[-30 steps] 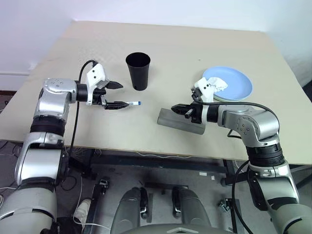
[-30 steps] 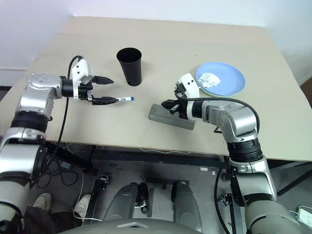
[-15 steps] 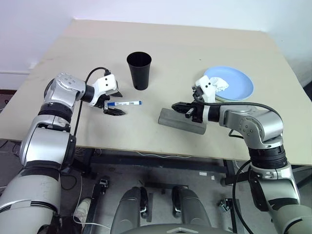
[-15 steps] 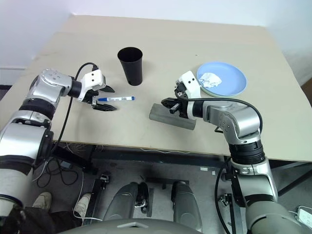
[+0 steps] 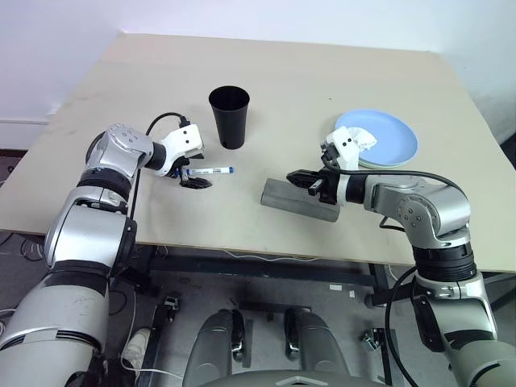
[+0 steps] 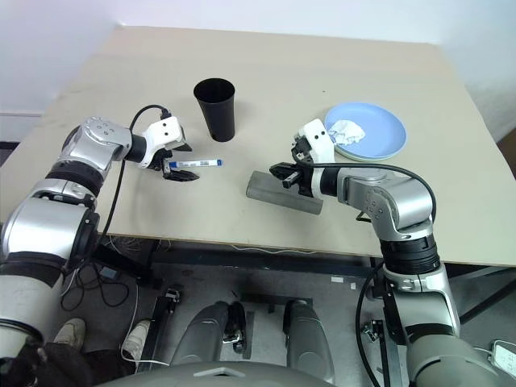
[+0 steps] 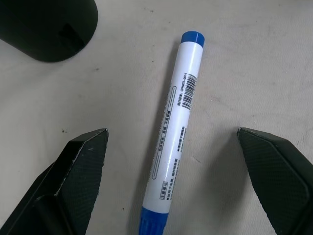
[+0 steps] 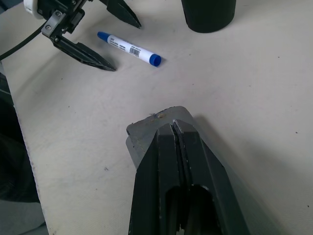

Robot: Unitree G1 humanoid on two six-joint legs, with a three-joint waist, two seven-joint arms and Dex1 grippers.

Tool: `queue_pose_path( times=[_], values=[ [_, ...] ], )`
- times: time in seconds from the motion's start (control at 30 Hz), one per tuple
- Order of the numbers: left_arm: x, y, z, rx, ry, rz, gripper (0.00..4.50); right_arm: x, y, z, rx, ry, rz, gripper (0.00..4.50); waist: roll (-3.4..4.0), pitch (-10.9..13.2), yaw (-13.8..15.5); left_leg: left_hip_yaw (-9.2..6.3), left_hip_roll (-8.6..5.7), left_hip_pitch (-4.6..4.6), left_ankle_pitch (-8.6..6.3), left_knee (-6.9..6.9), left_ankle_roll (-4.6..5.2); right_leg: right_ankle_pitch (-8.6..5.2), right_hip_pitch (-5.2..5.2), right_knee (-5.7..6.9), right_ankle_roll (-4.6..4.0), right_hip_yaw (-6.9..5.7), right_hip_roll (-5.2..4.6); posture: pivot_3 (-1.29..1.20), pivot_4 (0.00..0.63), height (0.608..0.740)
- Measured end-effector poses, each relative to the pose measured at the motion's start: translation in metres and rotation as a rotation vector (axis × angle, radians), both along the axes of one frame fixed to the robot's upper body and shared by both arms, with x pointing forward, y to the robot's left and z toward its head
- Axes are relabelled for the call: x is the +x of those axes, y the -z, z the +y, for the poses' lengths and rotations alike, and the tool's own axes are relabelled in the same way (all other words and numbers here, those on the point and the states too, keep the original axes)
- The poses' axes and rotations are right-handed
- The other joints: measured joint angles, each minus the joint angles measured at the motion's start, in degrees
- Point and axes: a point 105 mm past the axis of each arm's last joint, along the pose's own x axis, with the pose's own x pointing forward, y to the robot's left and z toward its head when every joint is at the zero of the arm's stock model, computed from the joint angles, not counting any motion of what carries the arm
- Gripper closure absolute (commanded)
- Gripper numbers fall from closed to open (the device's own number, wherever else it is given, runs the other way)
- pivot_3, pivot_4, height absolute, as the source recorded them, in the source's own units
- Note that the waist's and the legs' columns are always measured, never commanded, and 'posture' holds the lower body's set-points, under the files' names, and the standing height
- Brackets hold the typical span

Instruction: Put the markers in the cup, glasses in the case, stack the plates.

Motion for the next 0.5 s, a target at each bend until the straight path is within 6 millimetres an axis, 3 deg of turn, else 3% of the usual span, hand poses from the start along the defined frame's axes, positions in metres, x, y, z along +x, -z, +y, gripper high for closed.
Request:
queue_pose_path(
  times=[0.33,0.5],
  values=[
    [-0.0095,0.0049,-0.0042,-0.001,0.048,0.107,4.08,0.0003,-0.0007,-0.0018,0.005,0.007,0.004,4.50,0.00,0.0,-0.1,-0.01,0.00,0.02,0.04,0.02,-0.01,0.00,0.02,0.02,-0.01,0.00,-0.02,0.00,0.150,0.710],
    [-0.0093,0.0030,-0.0043,-0.019,0.045,0.105,4.22,0.0006,-0.0018,-0.0015,0.009,0.006,-0.006,4.50,-0.01,0.0,-0.1,-0.01,0.00,0.00,0.04,0.01,0.00,0.02,-0.01,0.01,0.03,0.00,-0.01,0.00,0.150,0.710]
  ],
)
